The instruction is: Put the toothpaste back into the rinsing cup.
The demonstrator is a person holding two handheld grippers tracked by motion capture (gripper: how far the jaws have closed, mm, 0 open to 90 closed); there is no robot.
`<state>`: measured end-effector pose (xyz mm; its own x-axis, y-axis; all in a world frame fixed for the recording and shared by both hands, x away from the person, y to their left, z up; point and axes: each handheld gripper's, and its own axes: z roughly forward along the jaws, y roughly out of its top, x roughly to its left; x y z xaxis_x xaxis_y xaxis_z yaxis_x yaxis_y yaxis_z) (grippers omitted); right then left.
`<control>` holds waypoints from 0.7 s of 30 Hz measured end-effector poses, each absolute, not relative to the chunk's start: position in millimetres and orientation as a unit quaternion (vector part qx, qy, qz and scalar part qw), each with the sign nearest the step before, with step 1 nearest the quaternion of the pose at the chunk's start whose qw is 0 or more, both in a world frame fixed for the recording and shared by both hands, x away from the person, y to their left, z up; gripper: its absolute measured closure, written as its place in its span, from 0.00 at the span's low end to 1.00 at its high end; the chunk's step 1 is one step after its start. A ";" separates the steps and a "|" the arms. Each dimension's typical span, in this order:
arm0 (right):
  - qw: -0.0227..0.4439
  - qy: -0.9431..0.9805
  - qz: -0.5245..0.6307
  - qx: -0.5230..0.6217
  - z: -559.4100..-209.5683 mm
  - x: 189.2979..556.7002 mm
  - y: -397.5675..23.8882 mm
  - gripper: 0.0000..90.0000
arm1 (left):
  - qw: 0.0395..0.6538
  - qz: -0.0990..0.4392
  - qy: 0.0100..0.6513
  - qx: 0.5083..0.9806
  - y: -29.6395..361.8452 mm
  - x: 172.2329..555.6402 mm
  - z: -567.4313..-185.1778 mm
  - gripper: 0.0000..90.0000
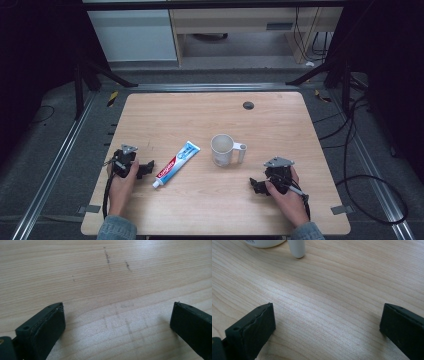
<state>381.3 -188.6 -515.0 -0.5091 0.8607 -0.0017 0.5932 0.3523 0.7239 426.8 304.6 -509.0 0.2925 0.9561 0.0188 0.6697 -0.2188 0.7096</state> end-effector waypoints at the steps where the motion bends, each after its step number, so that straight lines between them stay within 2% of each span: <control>1: 0.197 0.799 0.341 0.455 -515.1 381.4 -188.6 0.00 | 0.303 0.233 0.538 0.752 303.9 425.5 -507.1 0.02; 9: 0.196 0.799 0.342 0.455 -515.1 381.3 -188.6 0.00 | 0.306 0.250 0.524 0.755 300.7 415.4 -487.7 0.03; 21: 0.196 0.799 0.342 0.455 -515.1 381.3 -188.6 0.00 | 0.304 0.229 0.490 0.785 287.1 398.1 -456.3 0.04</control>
<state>381.3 -188.6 -515.1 -0.5092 0.8607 -0.0014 0.5933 0.3521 0.7239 398.1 287.1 -456.3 0.4159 0.9073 0.0612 0.6297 -0.3359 0.7005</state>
